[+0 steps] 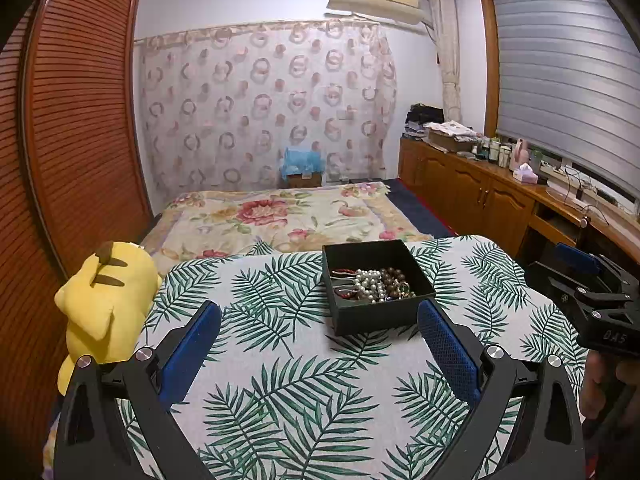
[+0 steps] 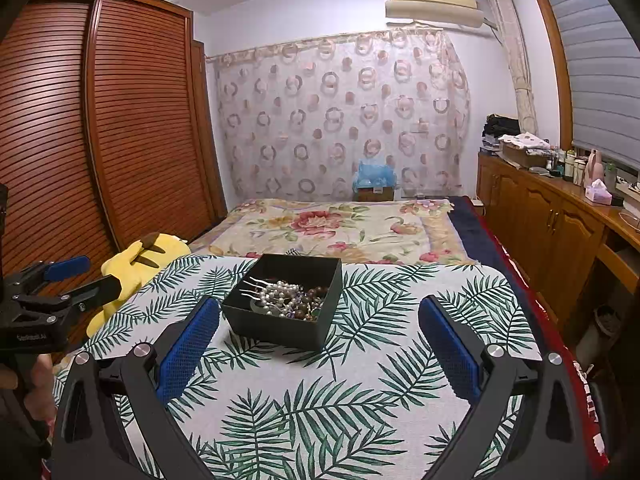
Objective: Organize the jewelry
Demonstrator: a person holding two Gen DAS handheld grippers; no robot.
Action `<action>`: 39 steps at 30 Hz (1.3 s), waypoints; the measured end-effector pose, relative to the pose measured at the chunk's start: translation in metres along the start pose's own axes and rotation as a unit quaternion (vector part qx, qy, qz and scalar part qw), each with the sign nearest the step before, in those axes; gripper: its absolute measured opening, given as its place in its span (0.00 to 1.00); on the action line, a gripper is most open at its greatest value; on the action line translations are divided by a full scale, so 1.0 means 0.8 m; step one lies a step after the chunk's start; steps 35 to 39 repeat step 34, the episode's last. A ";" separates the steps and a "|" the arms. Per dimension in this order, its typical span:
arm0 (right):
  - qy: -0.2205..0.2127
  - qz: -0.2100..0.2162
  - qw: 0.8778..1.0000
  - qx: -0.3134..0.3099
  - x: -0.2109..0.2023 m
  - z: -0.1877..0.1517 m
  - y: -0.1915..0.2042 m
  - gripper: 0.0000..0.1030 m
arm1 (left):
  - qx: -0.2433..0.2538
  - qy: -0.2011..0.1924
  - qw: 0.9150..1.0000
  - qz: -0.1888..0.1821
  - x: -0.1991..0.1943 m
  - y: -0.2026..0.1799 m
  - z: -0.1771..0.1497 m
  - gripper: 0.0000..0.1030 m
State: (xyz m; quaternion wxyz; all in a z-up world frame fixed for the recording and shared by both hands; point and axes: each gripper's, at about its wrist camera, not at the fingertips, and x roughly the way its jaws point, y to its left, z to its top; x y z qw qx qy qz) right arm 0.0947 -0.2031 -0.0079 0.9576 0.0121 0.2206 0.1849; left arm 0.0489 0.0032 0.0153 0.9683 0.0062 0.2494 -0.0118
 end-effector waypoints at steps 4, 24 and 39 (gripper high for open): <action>0.000 0.000 1.000 0.000 0.000 0.000 0.000 0.98 | 0.000 0.001 1.000 0.001 0.000 0.000 0.000 0.92; -0.003 0.003 1.000 0.000 -0.002 0.002 0.008 0.98 | 0.000 0.000 1.000 0.000 0.000 0.000 -0.002 0.92; -0.003 0.003 1.000 0.001 -0.002 0.002 0.008 0.98 | 0.000 -0.001 1.000 -0.001 -0.002 0.001 0.001 0.92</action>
